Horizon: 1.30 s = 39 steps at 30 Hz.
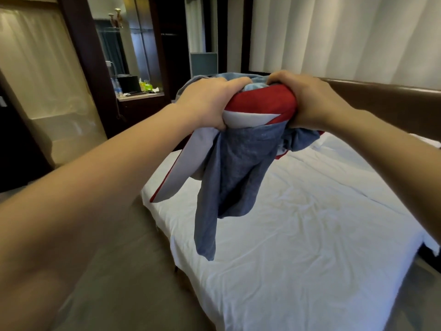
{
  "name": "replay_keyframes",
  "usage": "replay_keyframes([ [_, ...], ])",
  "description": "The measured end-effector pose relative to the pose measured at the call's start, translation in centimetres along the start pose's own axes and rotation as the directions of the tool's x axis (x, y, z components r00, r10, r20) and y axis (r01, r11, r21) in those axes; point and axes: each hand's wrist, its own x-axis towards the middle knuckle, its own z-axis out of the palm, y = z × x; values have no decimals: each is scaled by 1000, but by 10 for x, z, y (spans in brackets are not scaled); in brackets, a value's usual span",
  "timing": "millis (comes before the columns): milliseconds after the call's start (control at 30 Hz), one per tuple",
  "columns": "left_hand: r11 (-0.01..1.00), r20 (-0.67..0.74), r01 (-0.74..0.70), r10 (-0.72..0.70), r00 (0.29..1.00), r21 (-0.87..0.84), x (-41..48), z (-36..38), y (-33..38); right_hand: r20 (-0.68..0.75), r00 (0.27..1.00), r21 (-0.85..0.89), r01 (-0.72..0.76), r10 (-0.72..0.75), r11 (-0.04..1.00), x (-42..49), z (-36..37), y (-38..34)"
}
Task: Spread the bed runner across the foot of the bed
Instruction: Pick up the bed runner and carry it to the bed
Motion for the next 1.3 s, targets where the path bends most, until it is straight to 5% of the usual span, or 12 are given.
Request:
replay_keyframes([
  [367, 980, -39, -191, 189, 981, -54, 61, 65, -114, -23, 986, -55, -168, 167, 984, 89, 64, -14],
  [1300, 919, -161, -356, 330, 930, -168, 254, 233, -286, -43, 959, -210, -284, 281, 936, 299, 191, 75],
])
